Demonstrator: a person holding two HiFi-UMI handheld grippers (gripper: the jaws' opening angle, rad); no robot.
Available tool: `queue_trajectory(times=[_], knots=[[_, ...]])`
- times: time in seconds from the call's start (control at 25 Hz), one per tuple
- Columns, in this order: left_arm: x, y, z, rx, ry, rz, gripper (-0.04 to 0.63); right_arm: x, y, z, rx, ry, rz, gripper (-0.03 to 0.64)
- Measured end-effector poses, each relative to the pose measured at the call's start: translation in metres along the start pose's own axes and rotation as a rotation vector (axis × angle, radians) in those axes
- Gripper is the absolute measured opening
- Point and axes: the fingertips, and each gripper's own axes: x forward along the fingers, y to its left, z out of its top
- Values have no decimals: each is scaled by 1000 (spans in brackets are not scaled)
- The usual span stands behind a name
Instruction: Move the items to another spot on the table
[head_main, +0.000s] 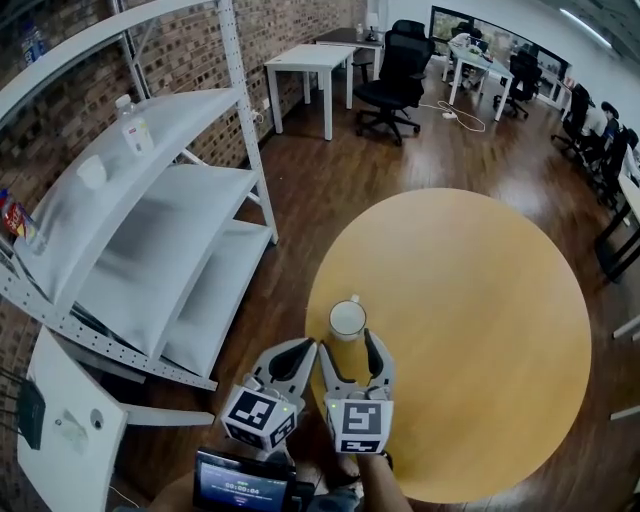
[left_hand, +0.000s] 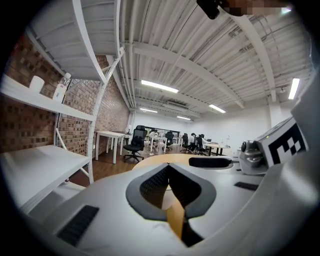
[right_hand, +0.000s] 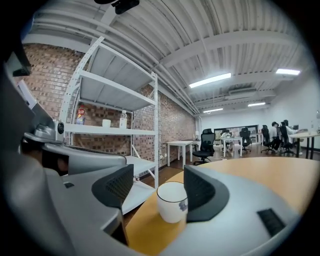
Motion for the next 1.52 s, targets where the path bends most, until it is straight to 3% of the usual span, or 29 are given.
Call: queue_trajectory(times=[0.6,1.08,1.24,1.52], knots=[[41,43,-45,-18,100,-4,11,68,-35,-74,109,133,-47,451],[52,62,-57,1,133,-12,11,109,-37,-101,67,169,-61,451],[49,69,-56,4,137,-3,11,111,-35,-98,32,149,-57,407],[43,71,-50,14,131,-5,11,110,-31,-92,23,152,-37,403]])
